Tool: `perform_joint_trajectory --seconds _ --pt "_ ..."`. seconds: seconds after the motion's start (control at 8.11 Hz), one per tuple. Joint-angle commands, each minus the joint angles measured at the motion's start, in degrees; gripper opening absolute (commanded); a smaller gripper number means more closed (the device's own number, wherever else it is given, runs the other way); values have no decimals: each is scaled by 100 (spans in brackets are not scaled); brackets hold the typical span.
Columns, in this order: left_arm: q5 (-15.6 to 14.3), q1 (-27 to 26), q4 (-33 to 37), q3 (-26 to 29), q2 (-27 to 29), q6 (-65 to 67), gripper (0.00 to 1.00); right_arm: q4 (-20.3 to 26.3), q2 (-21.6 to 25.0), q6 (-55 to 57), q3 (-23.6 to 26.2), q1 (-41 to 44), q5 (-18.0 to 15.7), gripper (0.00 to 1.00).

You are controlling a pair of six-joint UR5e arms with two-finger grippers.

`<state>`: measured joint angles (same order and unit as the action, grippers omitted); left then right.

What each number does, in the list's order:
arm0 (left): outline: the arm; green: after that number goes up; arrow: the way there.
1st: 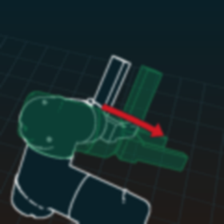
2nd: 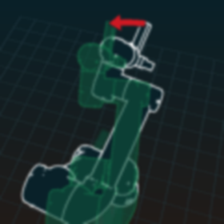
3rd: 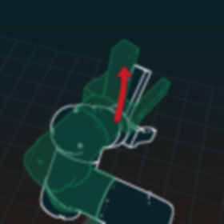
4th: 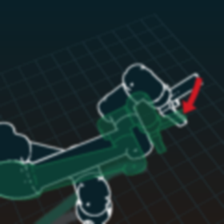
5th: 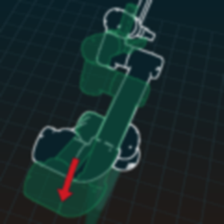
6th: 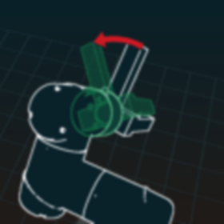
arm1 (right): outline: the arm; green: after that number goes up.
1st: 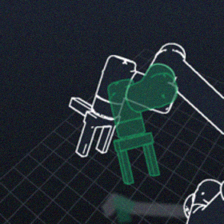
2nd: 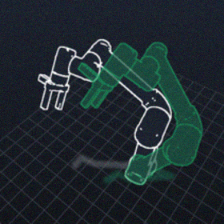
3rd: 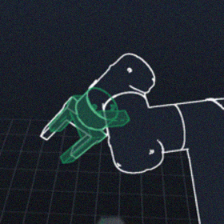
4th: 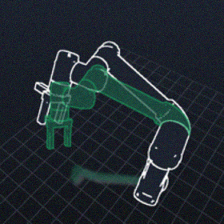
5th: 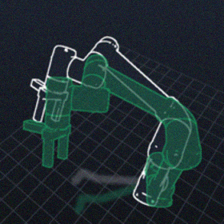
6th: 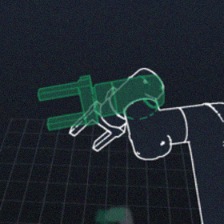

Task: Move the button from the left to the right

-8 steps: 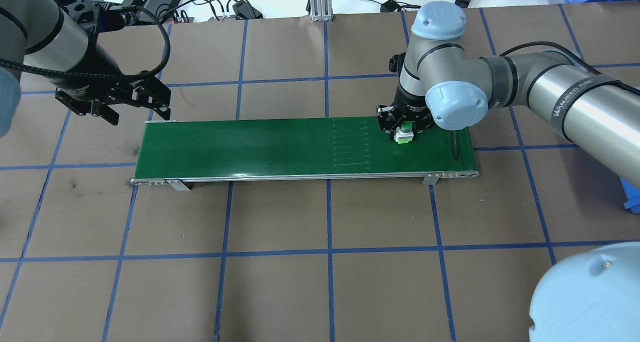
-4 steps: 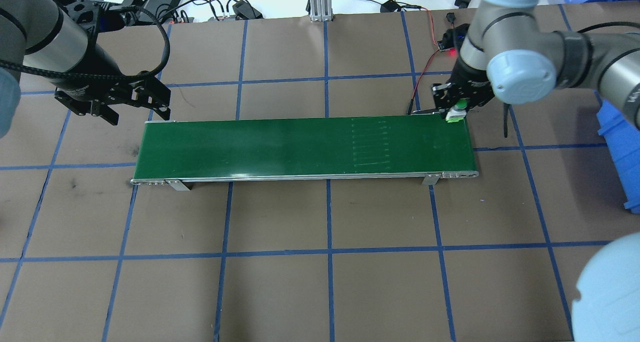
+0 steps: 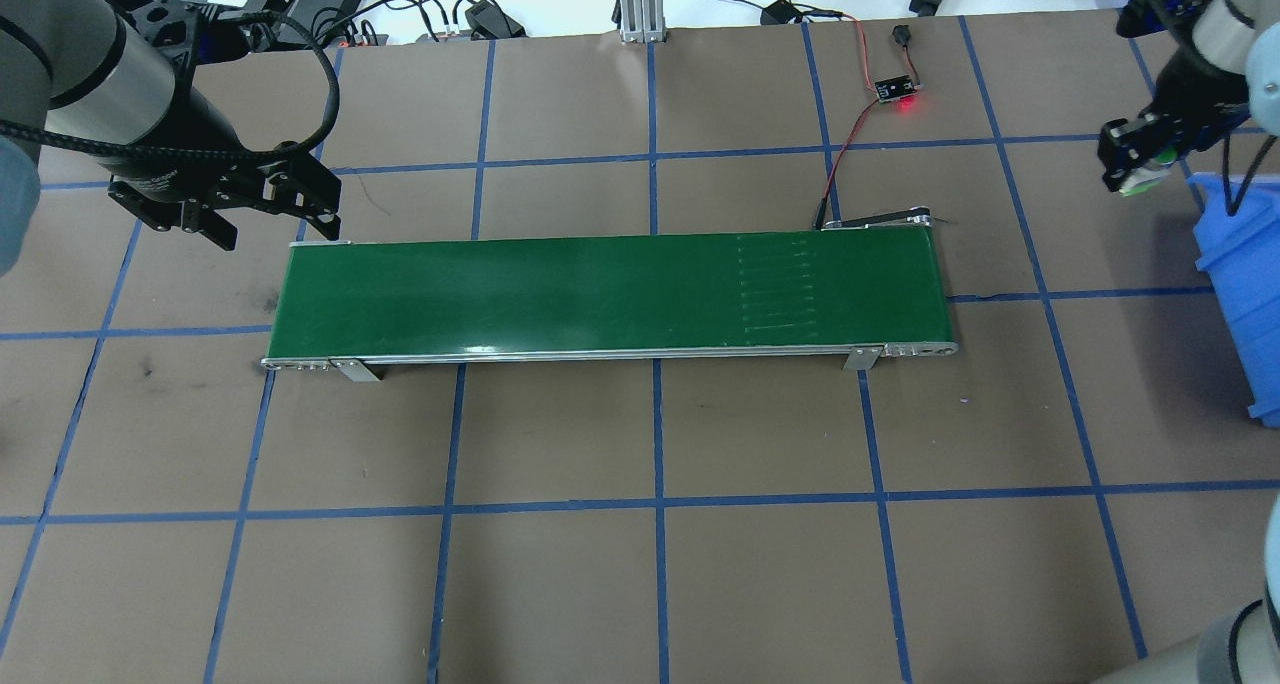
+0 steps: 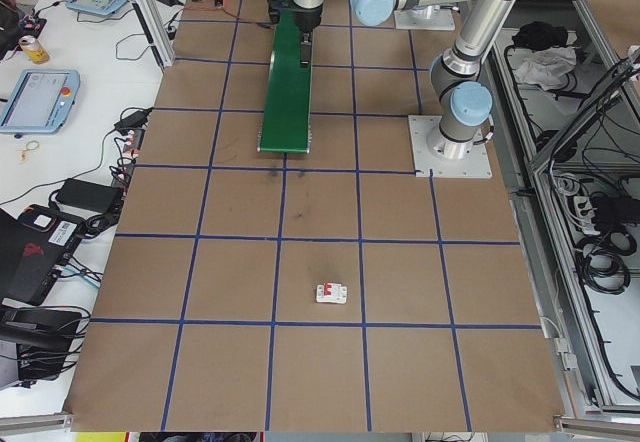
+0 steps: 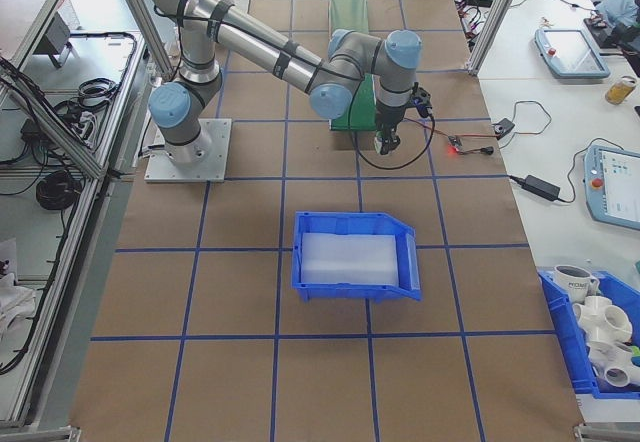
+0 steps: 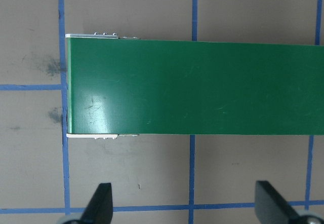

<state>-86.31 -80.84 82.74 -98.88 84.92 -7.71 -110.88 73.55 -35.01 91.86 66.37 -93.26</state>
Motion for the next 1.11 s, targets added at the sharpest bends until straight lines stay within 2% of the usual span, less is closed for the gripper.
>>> perform_joint_trajectory --seconds 0.0,0.37,0.62,0.86,0.99 --pt "0 6 5 -9 -10 -2 100 -117 -86 -1740 -387 -859 -455 0" --pt "0 -2 -13 0 -10 -2 100 -792 -611 -2790 -423 -2204 -211 0" --pt "0 7 -4 -9 -10 7 100 -1047 -1279 -3090 -380 -2601 167 0" --pt "-9 -2 -13 0 -19 -2 100 -1338 -1571 -3022 -222 -2656 168 0" --pt "-9 -2 -4 0 -19 -2 100 -1400 -1563 -2829 -117 -2656 159 0"
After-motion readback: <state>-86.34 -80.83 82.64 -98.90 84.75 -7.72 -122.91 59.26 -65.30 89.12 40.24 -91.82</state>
